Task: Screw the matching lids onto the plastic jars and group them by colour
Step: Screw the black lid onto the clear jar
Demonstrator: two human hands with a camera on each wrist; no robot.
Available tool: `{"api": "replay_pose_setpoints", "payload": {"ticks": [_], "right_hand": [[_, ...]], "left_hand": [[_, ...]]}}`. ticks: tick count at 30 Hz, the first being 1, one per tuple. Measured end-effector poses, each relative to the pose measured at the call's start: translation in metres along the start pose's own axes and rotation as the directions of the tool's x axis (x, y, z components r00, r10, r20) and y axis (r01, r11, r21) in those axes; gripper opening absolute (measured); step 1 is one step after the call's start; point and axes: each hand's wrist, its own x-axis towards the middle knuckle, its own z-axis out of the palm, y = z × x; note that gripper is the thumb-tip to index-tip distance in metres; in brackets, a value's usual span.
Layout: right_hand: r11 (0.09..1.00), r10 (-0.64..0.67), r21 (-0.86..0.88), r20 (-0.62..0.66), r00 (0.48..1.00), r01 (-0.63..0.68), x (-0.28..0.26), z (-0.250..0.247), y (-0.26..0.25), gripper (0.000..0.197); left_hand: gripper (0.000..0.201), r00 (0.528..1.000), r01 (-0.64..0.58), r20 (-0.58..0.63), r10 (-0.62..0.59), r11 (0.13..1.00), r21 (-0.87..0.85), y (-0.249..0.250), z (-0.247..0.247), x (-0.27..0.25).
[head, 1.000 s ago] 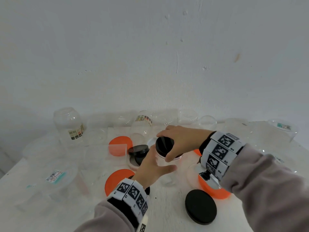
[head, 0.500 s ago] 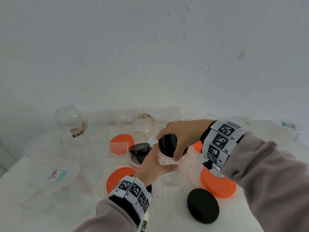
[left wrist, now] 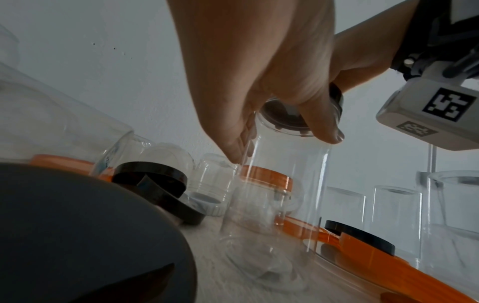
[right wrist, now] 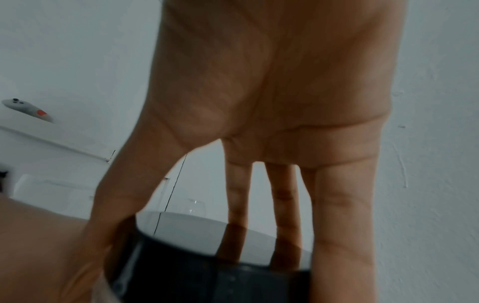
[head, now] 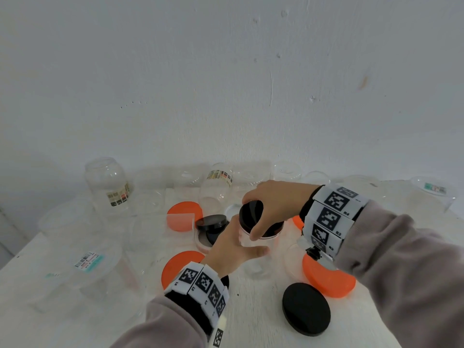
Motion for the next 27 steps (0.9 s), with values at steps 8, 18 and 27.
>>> {"api": "replay_pose_setpoints", "payload": {"ticks": [8, 18, 27], "right_hand": [[1.0, 0.013, -0.02, -0.054, 0.998, -0.014, 0.001, 0.003, 0.0, 0.072], [0.998, 0.064, 0.026, -0.076, 0.995, -0.063, 0.004, 0.009, 0.0, 0.064], [1.0, 0.004, -0.024, -0.017, 1.0, -0.004, 0.002, 0.003, 0.001, 0.068]], "left_hand": [[0.076, 1.0, -0.011, -0.025, 0.012, 1.0, 0.019, 0.001, 0.002, -0.002], [0.076, 1.0, -0.009, -0.008, 0.009, 1.0, 0.002, -0.001, 0.0, 0.0], [0.085, 1.0, -0.011, -0.021, 0.011, 1.0, 0.029, -0.003, 0.0, 0.002]]}}
